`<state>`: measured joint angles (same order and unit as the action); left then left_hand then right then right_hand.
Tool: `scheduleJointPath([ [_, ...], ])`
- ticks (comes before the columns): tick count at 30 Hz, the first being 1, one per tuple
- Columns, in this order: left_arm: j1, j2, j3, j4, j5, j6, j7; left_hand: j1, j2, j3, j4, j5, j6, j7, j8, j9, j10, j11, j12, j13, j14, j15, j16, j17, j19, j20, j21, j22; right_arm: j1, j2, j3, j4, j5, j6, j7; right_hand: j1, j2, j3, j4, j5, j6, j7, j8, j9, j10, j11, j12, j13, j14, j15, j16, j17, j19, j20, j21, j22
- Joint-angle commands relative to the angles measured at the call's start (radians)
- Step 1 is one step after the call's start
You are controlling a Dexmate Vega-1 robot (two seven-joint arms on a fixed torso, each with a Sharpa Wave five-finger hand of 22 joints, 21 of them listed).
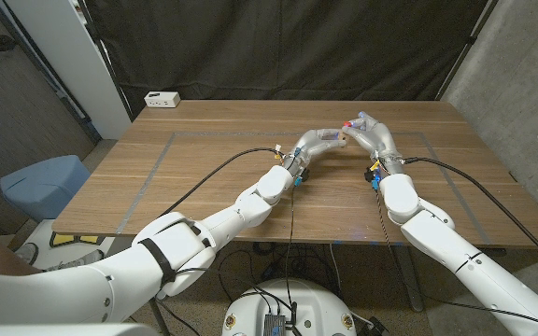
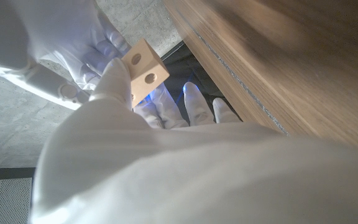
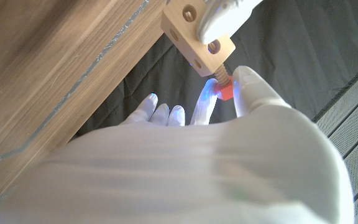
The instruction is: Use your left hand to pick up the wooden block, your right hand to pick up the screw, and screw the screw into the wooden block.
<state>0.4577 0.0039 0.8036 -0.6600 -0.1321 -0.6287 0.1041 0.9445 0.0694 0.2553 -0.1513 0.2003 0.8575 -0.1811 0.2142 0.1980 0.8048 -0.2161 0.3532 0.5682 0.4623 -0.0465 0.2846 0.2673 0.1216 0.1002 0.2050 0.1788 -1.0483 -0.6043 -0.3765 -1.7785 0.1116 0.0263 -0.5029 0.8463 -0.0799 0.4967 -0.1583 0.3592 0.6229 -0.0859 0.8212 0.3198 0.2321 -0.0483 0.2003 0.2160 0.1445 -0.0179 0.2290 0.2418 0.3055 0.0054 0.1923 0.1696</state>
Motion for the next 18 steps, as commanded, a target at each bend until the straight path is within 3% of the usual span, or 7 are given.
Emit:
scheduleJointPath([
  [1, -0.001, 0.000, 0.000, 0.001, -0.002, 0.000, -0.002, 0.007, 0.012, 0.006, 0.004, 0.008, 0.008, 0.000, 0.004, 0.005, 0.007, -0.001, 0.006, 0.004, 0.010, -0.116, 0.000, 0.001, 0.008, -0.002, 0.003, 0.006, 0.000, 0.006, -0.003, 0.006, 0.002, 0.003, -0.003, 0.000, 0.008, -0.004, -0.001, 0.007, -0.003, -0.004, 0.004, 0.001, -0.001, 0.004, 0.003, 0.005, 0.005, 0.001, 0.001, 0.001, 0.008, -0.001, 0.002, 0.003],
  [18, 0.006, 0.009, -0.001, -0.021, 0.001, 0.009, -0.002, 0.005, 0.013, 0.006, 0.005, 0.008, 0.009, 0.002, 0.005, 0.005, 0.007, -0.001, 0.005, 0.005, 0.010, -0.117, -0.001, 0.002, 0.007, -0.001, 0.003, 0.006, -0.001, 0.009, -0.007, 0.008, 0.003, 0.006, -0.004, -0.002, 0.009, -0.005, -0.001, 0.010, -0.004, -0.003, 0.008, -0.003, -0.004, 0.004, 0.002, 0.005, 0.005, 0.002, 0.001, 0.001, 0.007, -0.002, 0.002, 0.003],
])
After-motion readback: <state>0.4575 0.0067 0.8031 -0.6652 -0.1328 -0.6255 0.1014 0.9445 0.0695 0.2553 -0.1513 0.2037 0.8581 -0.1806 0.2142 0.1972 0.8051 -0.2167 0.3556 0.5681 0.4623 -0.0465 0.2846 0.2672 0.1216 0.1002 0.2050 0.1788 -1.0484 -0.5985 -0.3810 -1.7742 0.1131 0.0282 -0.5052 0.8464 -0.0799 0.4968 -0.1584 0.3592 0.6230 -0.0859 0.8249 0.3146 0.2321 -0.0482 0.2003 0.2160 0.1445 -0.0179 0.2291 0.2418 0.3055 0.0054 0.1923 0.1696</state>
